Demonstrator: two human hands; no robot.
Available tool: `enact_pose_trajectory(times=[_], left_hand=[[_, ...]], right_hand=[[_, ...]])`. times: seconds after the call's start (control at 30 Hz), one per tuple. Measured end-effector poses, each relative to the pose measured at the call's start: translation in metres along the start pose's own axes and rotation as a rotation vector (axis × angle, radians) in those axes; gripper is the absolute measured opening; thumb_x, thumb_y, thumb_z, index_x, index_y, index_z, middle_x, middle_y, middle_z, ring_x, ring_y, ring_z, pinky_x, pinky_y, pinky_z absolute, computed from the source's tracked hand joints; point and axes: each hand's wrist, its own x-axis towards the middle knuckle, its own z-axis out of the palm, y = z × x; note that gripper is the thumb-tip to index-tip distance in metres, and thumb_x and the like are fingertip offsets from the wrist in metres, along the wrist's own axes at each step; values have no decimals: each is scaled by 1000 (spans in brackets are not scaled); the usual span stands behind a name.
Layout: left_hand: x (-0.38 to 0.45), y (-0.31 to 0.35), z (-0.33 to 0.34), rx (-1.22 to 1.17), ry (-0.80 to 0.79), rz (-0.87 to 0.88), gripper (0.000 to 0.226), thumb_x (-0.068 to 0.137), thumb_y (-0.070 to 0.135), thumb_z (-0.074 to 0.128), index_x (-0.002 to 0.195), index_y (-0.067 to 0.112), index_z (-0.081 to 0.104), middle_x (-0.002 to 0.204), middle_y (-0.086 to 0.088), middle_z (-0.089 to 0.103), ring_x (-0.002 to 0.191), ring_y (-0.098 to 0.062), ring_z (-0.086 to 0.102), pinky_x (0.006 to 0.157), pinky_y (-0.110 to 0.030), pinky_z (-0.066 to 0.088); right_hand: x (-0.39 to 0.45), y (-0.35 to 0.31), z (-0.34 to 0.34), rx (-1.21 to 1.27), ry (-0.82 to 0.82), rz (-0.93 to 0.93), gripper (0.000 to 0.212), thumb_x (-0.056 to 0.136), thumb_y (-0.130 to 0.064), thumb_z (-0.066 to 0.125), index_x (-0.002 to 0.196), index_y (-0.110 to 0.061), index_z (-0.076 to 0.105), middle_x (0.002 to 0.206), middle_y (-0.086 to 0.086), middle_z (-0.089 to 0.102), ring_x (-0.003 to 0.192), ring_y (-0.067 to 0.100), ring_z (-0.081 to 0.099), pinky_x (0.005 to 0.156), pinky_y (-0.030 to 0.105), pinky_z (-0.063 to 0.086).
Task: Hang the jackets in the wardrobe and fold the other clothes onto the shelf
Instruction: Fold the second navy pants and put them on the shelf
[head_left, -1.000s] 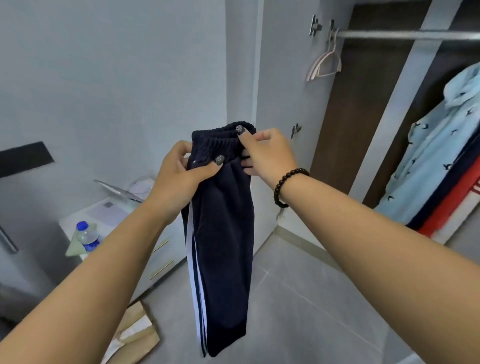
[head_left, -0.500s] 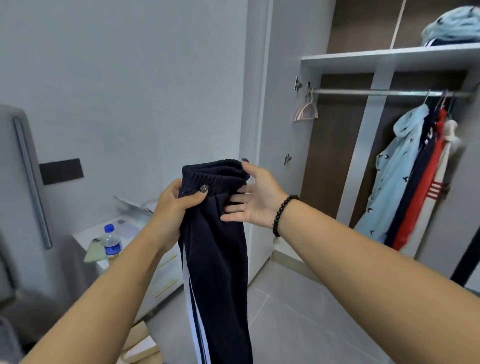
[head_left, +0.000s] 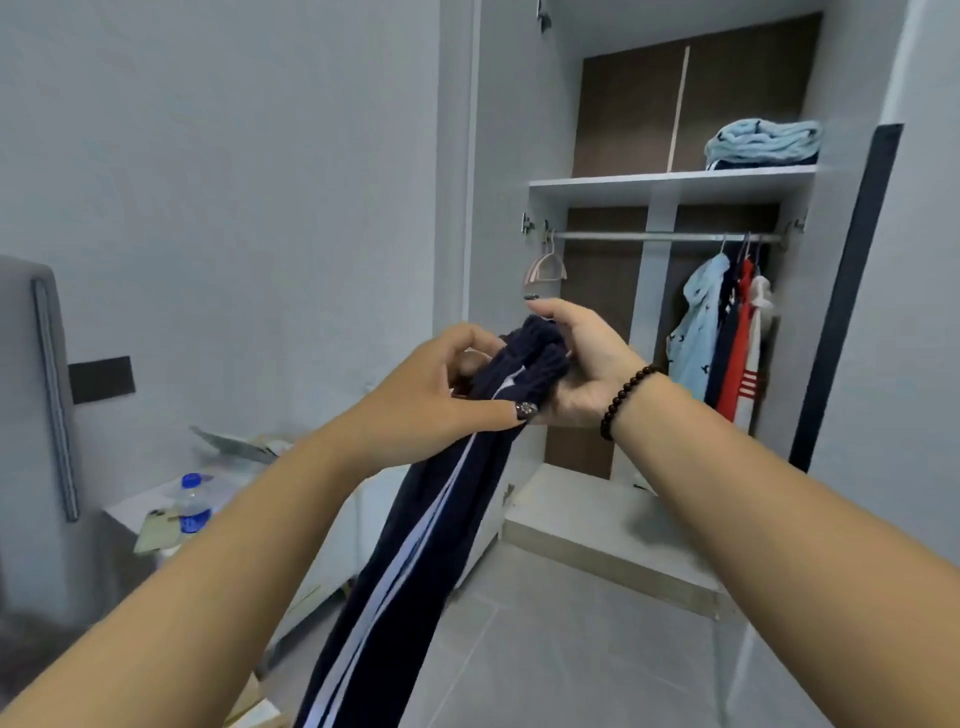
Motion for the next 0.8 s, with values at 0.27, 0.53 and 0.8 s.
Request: enact_pose_trajectory(times=[0.27, 0.53, 0.8], left_hand=[[-15, -13, 161, -52, -308, 74, 33, 83, 24, 73, 110, 30, 55, 125, 14, 63, 113, -4, 61, 98, -38, 51], [-58, -81, 278, -165, -679, -72, 65, 81, 36, 74, 136, 40, 40, 145, 20, 42, 134, 7, 38, 111, -21, 32], [-136, -171, 313, 267, -806, -113, 109, 75, 49, 69, 151, 43, -9, 153, 30, -1, 142, 9, -5, 114, -13, 9]], right_hand=[[-113, 33, -133, -309, 457, 53, 16, 81, -13, 51, 78, -3, 63, 82, 15, 61, 72, 28, 61, 77, 35, 54], [-225, 109, -282, -306, 933, 238, 21, 84, -5, 49, 67, 2, 60, 63, 16, 63, 55, 31, 62, 66, 41, 54], [-247, 142, -317, -63, 963, 233, 28, 94, -5, 37, 74, 1, 55, 68, 16, 59, 51, 31, 60, 49, 38, 55]])
